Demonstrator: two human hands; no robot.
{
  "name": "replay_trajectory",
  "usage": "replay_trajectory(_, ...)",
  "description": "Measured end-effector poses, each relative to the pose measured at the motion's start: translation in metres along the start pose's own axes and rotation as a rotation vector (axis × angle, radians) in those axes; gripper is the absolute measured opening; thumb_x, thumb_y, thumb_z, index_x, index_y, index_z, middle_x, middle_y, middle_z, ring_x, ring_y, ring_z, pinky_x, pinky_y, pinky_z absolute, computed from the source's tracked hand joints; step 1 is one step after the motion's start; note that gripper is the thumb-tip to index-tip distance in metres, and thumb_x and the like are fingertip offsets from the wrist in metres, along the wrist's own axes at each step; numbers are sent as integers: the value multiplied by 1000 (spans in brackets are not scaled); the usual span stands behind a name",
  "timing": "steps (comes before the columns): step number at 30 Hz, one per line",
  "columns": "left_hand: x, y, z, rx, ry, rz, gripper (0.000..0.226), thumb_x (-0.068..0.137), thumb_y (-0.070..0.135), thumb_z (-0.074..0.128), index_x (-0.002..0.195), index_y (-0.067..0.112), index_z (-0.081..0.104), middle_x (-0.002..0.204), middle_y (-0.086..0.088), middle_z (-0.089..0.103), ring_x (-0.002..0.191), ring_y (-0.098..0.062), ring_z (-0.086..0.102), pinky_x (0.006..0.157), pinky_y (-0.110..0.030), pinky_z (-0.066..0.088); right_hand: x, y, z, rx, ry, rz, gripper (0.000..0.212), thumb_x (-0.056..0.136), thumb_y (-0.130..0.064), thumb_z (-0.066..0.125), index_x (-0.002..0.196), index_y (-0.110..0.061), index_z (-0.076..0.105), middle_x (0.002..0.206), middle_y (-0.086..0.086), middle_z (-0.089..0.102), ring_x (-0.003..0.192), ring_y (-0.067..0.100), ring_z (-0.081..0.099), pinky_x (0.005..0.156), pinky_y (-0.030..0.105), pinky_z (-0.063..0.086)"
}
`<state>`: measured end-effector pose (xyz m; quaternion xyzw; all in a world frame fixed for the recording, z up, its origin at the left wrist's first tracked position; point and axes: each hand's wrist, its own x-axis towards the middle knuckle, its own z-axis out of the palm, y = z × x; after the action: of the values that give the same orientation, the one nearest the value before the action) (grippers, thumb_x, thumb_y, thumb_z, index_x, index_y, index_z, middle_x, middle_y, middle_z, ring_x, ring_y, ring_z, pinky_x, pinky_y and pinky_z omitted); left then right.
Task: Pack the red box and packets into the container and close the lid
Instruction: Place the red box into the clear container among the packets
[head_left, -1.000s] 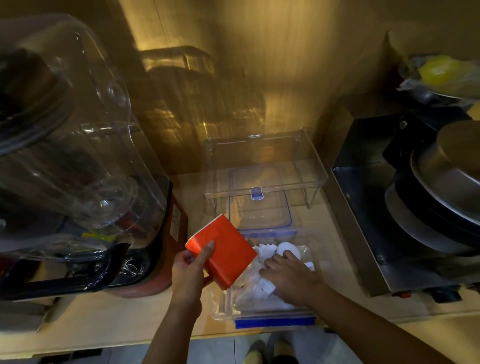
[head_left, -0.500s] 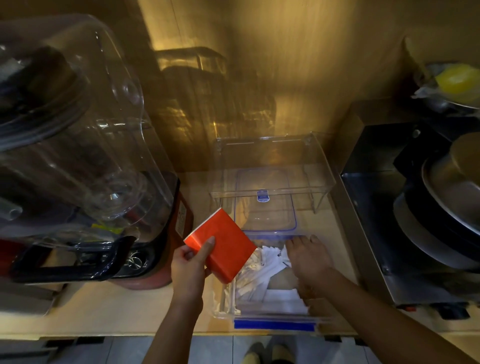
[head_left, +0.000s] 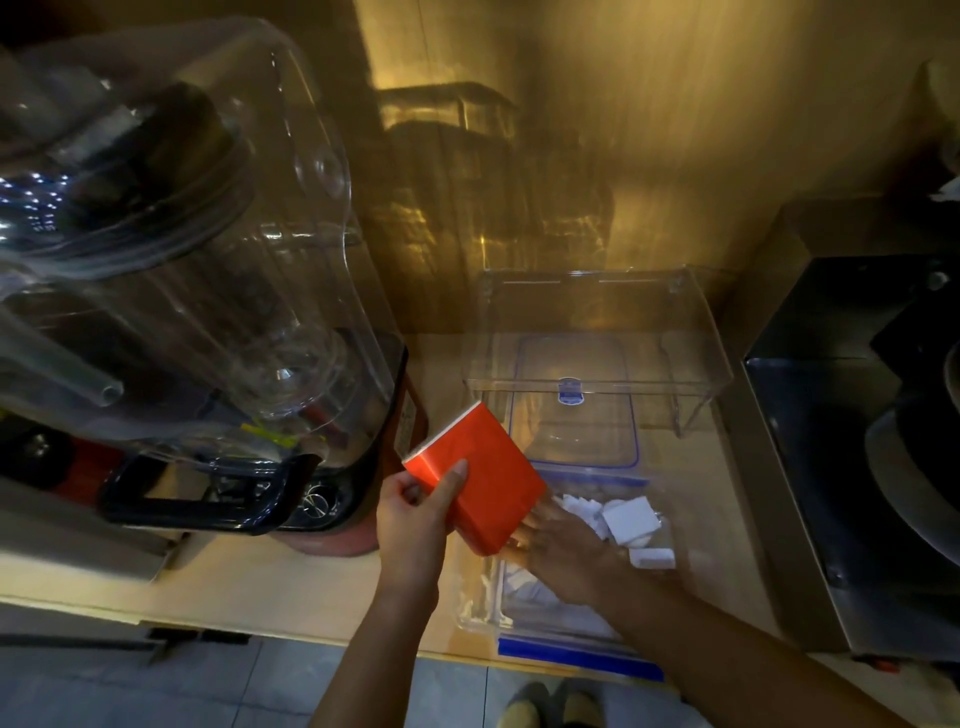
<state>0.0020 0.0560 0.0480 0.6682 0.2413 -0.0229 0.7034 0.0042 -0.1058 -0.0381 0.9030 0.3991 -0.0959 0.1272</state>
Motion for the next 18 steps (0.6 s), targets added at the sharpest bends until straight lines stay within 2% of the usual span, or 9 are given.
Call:
replay_trajectory(3,-2,-1,-2,15,-10,6,44,73,30,74,108,18,49,100,0,61,91,-16,61,68,-32,53,6,0,-4,228,-26,221,34,98,-16,37,130,-10,49,138,12,50,130,30,38,109,41,20)
replay_trajectory(5,-3,-3,-4,31,-13,0,46,73,30,74,109,15,51,103,-3,61,93,-19,62,71,-35,54,6,5,-7,266,-45,242,31,97,-17,39,121,-9,57,128,11,58,124,28,45,104,38,24)
replay_trajectory(7,-4,-5,-5,56,-21,-4,44,72,30,75,108,15,52,106,-6,61,97,-22,62,79,-42,56,0,12,-5,210,-82,193,28,93,-15,47,118,-9,57,126,10,59,122,28,47,104,42,28)
replay_trajectory(10,-4,-6,-7,95,-33,26,34,71,28,76,96,25,54,106,-7,62,98,-24,62,87,-49,54,-9,16,4,156,-100,74,30,84,-13,57,114,-12,57,124,9,58,121,26,46,105,46,27)
replay_trajectory(15,-2,-6,-8,188,-55,100,36,69,26,79,97,25,55,100,-2,64,96,-22,63,82,-44,56,-23,13,12,311,-207,102,36,82,-13,61,118,-12,57,125,10,60,116,28,53,102,44,35)
replay_trajectory(18,1,-4,-8,173,-55,98,33,70,22,78,92,28,54,98,-2,63,95,-22,62,85,-48,55,-28,16,8,402,-226,87,46,80,-15,64,124,-11,52,134,11,52,122,28,48,103,42,36)
